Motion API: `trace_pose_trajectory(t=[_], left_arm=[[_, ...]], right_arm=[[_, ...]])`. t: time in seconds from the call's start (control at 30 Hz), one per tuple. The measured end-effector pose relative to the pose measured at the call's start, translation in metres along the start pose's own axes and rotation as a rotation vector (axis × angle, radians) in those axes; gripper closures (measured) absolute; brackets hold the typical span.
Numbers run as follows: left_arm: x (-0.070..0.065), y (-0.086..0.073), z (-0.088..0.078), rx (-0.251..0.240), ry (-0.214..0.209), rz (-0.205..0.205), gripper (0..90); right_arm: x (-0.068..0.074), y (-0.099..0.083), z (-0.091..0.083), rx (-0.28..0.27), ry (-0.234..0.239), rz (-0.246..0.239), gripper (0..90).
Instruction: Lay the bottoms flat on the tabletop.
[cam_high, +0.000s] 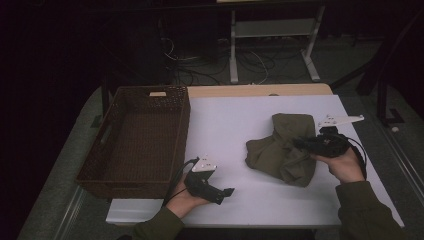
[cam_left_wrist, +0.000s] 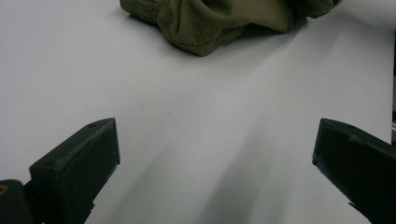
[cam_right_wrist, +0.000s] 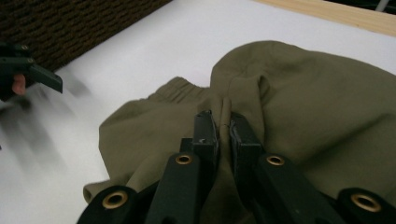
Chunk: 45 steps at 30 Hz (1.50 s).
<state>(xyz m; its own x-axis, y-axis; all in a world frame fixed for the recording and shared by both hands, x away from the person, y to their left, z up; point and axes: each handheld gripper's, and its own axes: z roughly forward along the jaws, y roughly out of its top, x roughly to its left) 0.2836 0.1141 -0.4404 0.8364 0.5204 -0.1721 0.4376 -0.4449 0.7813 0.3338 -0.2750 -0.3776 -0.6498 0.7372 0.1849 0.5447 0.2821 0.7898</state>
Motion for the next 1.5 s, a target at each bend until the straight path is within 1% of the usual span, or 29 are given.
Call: trace_pose_trajectory(t=[0.2,0.5,0.63,0.73,0.9,1.0,1.17,1.33,1.4,1.47,1.5], left_arm=[[0.002,0.001,0.001,-0.005,-0.003,-0.006,0.0],[0.002,0.000,0.001,-0.010,-0.005,-0.017,0.0],[0.001,0.001,0.002,-0.003,-0.005,-0.011,0.0],[0.002,0.001,0.003,-0.004,-0.004,-0.022,0.0],[-0.002,0.002,0.007,0.004,-0.008,-0.022,0.0],[-0.002,0.004,0.011,0.009,-0.013,-0.019,0.0],[0.000,0.001,0.017,0.026,-0.021,-0.025,0.0],[0.000,0.001,0.017,0.021,-0.029,-0.024,0.0],[0.000,0.001,0.017,0.020,-0.030,-0.025,0.0],[-0.002,0.001,0.016,0.021,-0.030,-0.017,0.0],[-0.003,0.001,0.015,0.017,-0.031,-0.014,0.0]], right_arm=[[-0.004,-0.010,-0.007,0.004,-0.008,0.014,82.6],[-0.005,-0.023,-0.020,0.007,-0.027,0.030,82.6],[-0.008,-0.031,-0.026,0.008,-0.041,0.044,82.7],[-0.011,-0.040,-0.032,0.014,-0.050,0.058,82.7],[-0.020,-0.054,-0.044,0.016,-0.059,0.087,82.7],[-0.022,-0.061,-0.049,0.017,-0.064,0.097,82.7],[-0.024,-0.072,-0.059,0.027,-0.086,0.112,82.7],[-0.023,-0.078,-0.065,0.036,-0.114,0.128,82.7],[-0.023,-0.081,-0.065,0.049,-0.127,0.131,82.7],[-0.023,-0.084,-0.066,0.065,-0.142,0.128,82.7],[-0.023,-0.086,-0.066,0.075,-0.147,0.137,82.7]])
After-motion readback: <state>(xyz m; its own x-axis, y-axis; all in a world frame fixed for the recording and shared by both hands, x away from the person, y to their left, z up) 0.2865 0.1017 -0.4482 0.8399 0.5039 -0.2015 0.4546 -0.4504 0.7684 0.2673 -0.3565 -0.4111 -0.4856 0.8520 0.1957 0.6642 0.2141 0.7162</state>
